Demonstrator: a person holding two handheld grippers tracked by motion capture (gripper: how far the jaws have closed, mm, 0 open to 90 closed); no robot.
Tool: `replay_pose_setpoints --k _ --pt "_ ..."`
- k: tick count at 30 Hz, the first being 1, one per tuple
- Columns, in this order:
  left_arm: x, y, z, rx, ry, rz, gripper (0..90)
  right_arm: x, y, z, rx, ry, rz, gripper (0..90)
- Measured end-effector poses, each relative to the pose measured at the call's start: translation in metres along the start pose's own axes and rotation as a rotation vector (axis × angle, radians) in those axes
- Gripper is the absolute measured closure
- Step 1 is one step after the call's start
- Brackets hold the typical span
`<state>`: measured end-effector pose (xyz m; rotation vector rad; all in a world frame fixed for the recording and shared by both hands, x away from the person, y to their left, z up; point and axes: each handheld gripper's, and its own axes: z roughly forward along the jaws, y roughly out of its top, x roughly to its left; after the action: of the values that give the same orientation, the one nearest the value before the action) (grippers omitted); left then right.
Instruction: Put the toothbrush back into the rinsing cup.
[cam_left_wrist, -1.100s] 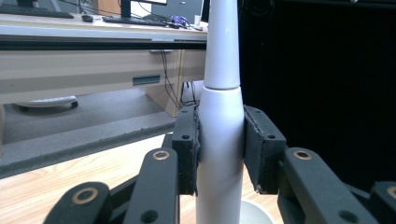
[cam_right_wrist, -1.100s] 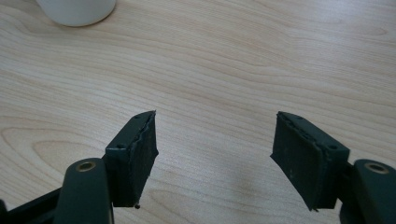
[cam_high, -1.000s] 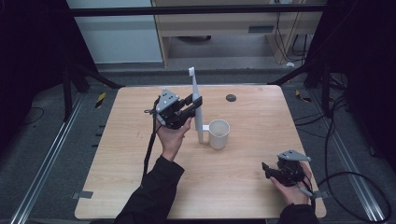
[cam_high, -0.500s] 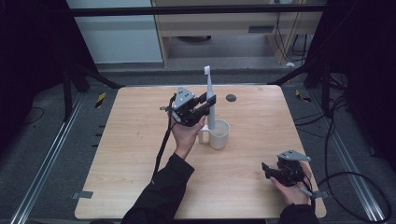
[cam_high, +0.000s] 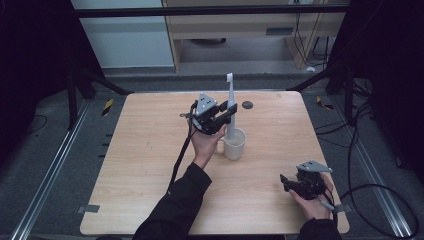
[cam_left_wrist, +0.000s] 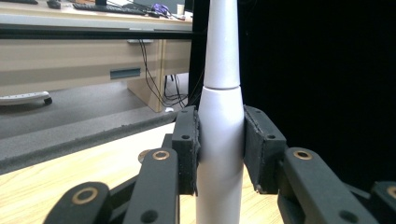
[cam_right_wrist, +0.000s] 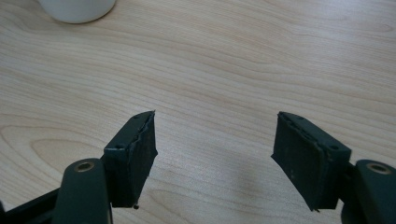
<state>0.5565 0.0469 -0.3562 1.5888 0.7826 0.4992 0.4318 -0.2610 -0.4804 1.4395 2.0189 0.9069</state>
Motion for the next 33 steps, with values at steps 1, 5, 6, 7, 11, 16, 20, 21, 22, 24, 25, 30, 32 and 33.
replay_pose_setpoints --k 1,5,6,7,11,16,20,21,22,24,25,30,32,33 --pt "0.0 -0.001 0.001 0.005 0.0 0.001 67.3 0.0 0.0 0.0 0.0 0.0 0.0 30.0" --pt "0.0 -0.006 0.007 0.027 -0.001 0.006 67.4 0.0 0.0 0.0 0.002 0.003 0.002 30.0" --pt "0.0 -0.007 0.008 0.034 -0.002 0.008 67.3 0.0 0.0 0.001 0.001 0.001 0.0 30.0" --pt "0.0 -0.009 0.009 0.042 -0.001 0.012 67.3 0.0 0.0 0.001 0.002 0.001 0.0 30.0" --pt "0.0 -0.016 0.014 0.068 -0.002 0.02 67.3 0.0 0.0 0.0 0.003 0.002 -0.003 30.0" --pt "0.0 -0.024 0.021 0.104 -0.002 0.029 67.3 0.0 0.0 0.001 0.003 0.001 0.0 30.0" --pt "-0.002 -0.028 0.025 0.123 -0.006 0.034 67.3 0.0 0.0 0.001 0.003 0.001 0.0 30.0" --pt "-0.002 -0.029 0.026 0.13 -0.007 0.035 67.3 0.0 0.0 0.001 0.004 0.001 -0.002 30.0" --pt "-0.002 -0.031 0.026 0.137 0.0 0.038 67.3 0.0 0.0 0.001 0.005 0.001 0.0 30.0" --pt "-0.002 -0.034 0.028 0.149 -0.005 0.036 67.3 0.0 0.0 0.001 0.005 0.001 -0.001 30.0" --pt "-0.001 -0.035 0.029 0.154 -0.004 0.039 67.3 0.0 0.0 0.001 0.005 0.001 -0.001 30.0" --pt "-0.001 -0.044 0.032 0.179 -0.001 0.038 67.3 0.0 0.0 0.001 0.008 0.001 -0.001 30.0" --pt "0.0 -0.047 0.034 0.188 -0.001 0.039 67.3 0.0 0.0 0.001 0.008 0.003 0.001 30.0" --pt "0.0 -0.048 0.035 0.197 -0.001 0.04 67.3 0.0 0.0 0.001 0.008 0.002 -0.004 30.0"
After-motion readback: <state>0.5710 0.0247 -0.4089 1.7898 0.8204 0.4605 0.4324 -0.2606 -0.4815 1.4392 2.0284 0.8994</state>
